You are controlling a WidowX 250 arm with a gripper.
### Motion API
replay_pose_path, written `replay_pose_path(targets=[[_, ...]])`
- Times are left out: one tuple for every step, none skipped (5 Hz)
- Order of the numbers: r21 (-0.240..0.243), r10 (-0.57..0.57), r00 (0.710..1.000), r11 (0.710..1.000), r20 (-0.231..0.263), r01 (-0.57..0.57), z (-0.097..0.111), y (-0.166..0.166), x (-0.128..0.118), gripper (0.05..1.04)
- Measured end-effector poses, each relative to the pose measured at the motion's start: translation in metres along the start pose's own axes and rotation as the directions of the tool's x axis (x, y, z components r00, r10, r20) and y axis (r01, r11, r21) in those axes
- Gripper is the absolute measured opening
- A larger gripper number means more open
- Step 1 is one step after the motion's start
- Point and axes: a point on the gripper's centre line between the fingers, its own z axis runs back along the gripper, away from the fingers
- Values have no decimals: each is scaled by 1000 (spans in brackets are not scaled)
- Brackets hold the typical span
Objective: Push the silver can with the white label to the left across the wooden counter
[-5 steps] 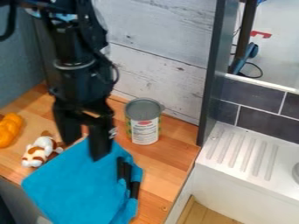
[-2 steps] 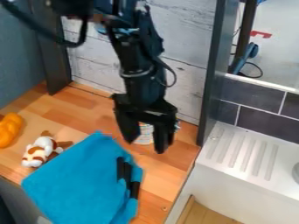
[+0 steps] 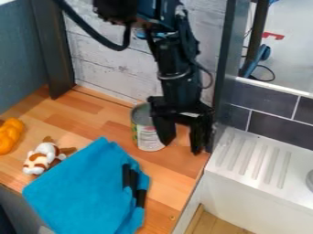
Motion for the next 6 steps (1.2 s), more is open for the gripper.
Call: replay_pose_path(targets=[[-1,-10,1000,1000,-8,10,-6,2,11,1000],[-1,-1,1000,1000,-19,1,-17,5,22,1000],[-2,-7,999,1000,-33,7,-27,12,36,1000],[83,86,996,993,-33,-83,-29,27,46,1000],[184,171,985,968,-4,-168,-25,47,49,1000],[315,222,975,925,0,-210,-24,75,39,1000]])
